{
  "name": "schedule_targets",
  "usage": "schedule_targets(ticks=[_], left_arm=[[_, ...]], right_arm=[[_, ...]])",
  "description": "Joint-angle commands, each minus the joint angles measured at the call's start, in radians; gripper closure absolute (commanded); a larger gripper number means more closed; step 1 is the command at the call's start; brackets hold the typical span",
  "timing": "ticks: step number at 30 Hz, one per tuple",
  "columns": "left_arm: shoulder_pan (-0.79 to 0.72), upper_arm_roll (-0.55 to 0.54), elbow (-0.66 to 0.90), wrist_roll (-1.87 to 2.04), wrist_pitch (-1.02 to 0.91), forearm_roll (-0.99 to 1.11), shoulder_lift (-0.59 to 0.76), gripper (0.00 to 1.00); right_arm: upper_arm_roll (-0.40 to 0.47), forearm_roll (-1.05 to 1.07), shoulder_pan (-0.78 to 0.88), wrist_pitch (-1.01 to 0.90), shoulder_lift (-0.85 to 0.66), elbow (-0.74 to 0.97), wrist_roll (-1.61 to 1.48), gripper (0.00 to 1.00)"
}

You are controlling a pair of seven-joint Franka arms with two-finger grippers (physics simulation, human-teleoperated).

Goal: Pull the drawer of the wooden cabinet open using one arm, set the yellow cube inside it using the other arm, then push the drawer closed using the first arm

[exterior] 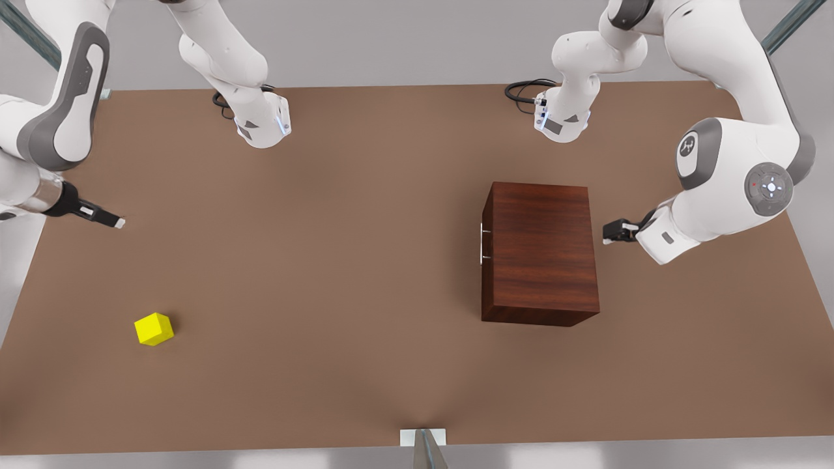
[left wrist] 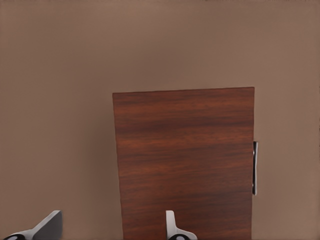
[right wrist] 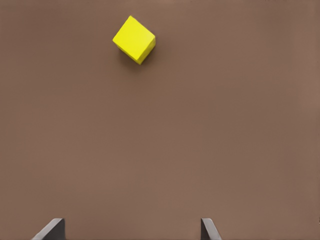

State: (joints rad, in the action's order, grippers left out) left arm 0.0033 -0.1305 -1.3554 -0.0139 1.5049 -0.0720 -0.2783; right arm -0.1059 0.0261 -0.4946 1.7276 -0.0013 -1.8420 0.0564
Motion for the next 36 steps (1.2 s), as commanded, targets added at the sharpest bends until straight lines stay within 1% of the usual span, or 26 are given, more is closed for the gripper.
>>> schedule_targets(ticks=[1,3,4,5,6,7,8,9,11,12,13,14,16,17,18,21,22,24,25,26,28,30,36], left_arm=[[-0.002,-0.001,-0.001,0.003,0.044,-0.006,-0.004,0.0],[-0.006,-0.008,0.041,-0.001,0.038,-0.006,-0.021,0.0],[-0.046,-0.009,0.038,-0.012,0.04,0.053,-0.022,0.0],[-0.066,-0.009,0.019,-0.012,0.018,0.066,-0.018,0.0],[-0.095,-0.011,0.022,-0.012,0.04,0.061,-0.021,0.0],[-0.144,-0.05,0.033,0.0,0.047,0.057,-0.022,0.0],[-0.258,-0.052,0.032,0.043,0.061,0.179,-0.025,0.0],[-0.353,-0.052,0.03,0.179,0.061,0.259,-0.039,0.0],[-0.463,-0.052,0.018,0.284,0.058,0.267,-0.062,0.0],[-0.499,-0.052,0.018,0.455,0.066,0.274,-0.079,0.0],[-0.536,-0.052,0.018,0.545,0.067,0.279,-0.108,0.0],[-0.574,-0.052,0.013,0.633,0.089,0.278,-0.133,0.0],[-0.579,-0.052,-0.085,0.738,0.213,0.278,-0.14,0.0],[-0.585,-0.052,-0.155,0.814,0.307,0.323,-0.141,0.0],[-0.6,-0.05,-0.18,0.857,0.346,0.351,-0.144,0.0],[-0.621,-0.05,-0.179,0.919,0.371,0.396,-0.182,0.0],[-0.62,-0.049,-0.18,0.927,0.371,0.393,-0.185,0.0],[-0.621,-0.047,-0.198,0.999,0.394,0.397,-0.2,0.0],[-0.621,-0.047,-0.214,1.025,0.408,0.442,-0.202,0.0],[-0.62,-0.047,-0.222,1.057,0.422,0.448,-0.206,0.0],[-0.614,-0.04,-0.225,1.137,0.439,0.485,-0.226,0.0],[-0.614,-0.024,-0.249,1.135,0.437,0.506,-0.228,0.0],[-0.628,-0.026,-0.289,1.115,0.437,0.589,-0.259,0.0]], right_arm=[[0.003,0.0,0.283,0.11,0.006,0.004,0.063,0.0],[0.0,0.0,0.3,0.11,0.02,0.004,0.066,0.0],[0.002,0.0,0.318,0.11,0.038,0.009,0.069,0.0],[0.002,0.002,0.324,0.107,0.07,0.036,0.074,0.0],[0.0,0.002,0.341,0.079,0.115,0.081,0.074,0.0],[0.0,0.002,0.344,0.073,0.142,0.102,0.074,0.0],[0.0,0.0,0.355,0.067,0.164,0.113,0.074,0.0],[0.0,0.002,0.364,0.066,0.173,0.122,0.076,0.0],[0.0,0.002,0.364,0.066,0.175,0.124,0.076,0.0],[0.0,0.002,0.364,0.066,0.176,0.124,0.076,0.0],[0.002,0.005,0.361,0.063,0.176,0.124,0.076,0.0],[0.02,0.005,0.334,0.011,0.176,0.142,0.079,0.0],[0.018,0.002,0.306,-0.08,0.222,0.231,0.08,0.0],[0.018,0.002,0.306,-0.082,0.224,0.231,0.08,0.0],[0.018,0.002,0.306,-0.082,0.224,0.231,0.08,0.0],[0.017,0.002,0.306,-0.083,0.224,0.231,0.082,0.0],[0.017,0.008,0.304,-0.083,0.222,0.23,0.181,0.0],[0.017,-0.021,0.306,-0.077,0.222,0.26,0.494,0.0],[0.026,-0.038,0.277,-0.068,0.222,0.26,0.591,0.0],[0.023,0.009,0.255,-0.033,0.227,0.259,0.703,0.0],[0.022,-0.003,0.252,0.056,0.234,0.256,0.911,0.0],[0.017,-0.031,0.261,0.026,0.25,0.254,0.927,0.0],[0.018,-0.018,0.255,0.061,0.261,0.262,1.002,0.0]])
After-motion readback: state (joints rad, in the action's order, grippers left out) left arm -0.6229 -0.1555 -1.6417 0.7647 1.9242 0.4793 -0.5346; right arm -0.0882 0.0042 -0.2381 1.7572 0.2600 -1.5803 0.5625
